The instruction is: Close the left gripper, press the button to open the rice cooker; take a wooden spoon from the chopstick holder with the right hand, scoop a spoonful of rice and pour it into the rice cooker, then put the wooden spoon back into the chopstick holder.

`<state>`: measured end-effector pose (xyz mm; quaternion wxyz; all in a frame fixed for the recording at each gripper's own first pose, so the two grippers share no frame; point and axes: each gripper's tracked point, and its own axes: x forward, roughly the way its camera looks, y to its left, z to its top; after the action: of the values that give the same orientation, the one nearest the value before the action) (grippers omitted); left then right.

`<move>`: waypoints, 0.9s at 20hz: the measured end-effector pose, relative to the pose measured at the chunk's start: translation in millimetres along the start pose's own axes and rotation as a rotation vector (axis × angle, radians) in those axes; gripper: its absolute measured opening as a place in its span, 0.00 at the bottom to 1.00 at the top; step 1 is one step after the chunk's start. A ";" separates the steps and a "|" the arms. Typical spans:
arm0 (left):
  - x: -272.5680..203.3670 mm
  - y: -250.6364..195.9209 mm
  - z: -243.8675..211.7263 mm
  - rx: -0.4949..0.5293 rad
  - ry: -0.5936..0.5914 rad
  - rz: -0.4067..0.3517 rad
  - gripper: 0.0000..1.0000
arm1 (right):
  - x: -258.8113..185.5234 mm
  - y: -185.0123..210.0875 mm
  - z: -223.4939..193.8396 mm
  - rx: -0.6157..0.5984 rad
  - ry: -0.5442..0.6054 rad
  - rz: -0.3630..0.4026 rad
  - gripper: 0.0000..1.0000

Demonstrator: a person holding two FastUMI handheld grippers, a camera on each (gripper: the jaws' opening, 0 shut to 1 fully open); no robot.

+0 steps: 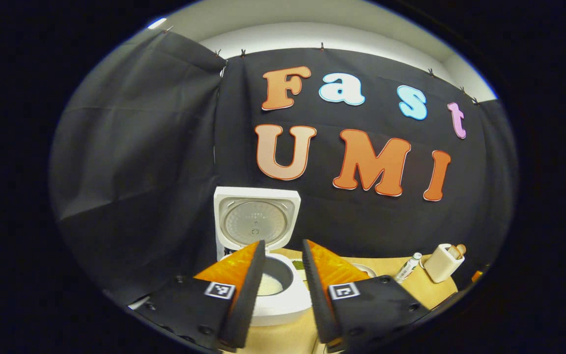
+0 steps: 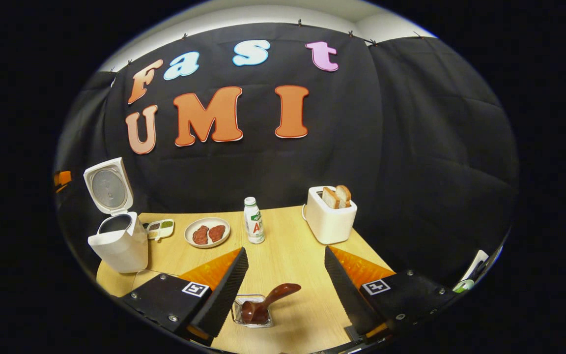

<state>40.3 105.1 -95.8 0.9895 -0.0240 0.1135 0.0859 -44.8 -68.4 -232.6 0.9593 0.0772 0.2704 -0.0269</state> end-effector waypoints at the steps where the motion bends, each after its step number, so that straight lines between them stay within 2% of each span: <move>1: -4.3 -2.2 4.2 0.024 -0.019 0.008 0.64 | 5.4 1.4 -7.1 0.011 0.021 0.011 0.97; 2: -10.7 -5.0 7.4 0.040 -0.037 0.019 0.80 | 10.0 2.6 -13.4 0.025 0.040 0.023 0.98; 6: -34.1 -19.7 17.0 0.063 -0.100 0.023 0.85 | 33.2 -0.8 -51.3 0.101 0.141 0.057 0.97; 11: -55.7 -42.9 18.7 0.144 -0.143 0.010 0.86 | 56.1 -2.1 -94.9 0.251 0.248 0.095 0.95; 13: -62.1 -50.7 14.5 0.158 -0.138 0.002 0.87 | 60.4 4.7 -106.2 0.302 0.263 0.118 0.91; 16: -66.1 -64.2 6.4 0.176 -0.116 -0.022 0.87 | 67.4 12.8 -117.1 0.344 0.259 0.132 0.77; 18: -65.7 -70.7 2.5 0.197 -0.105 -0.037 0.93 | 71.6 17.8 -120.7 0.373 0.254 0.152 0.69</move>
<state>-9.8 24.9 -76.3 0.9931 0.0758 0.0691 0.0571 -44.2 -31.9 -369.3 0.8861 0.2758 0.3725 0.0057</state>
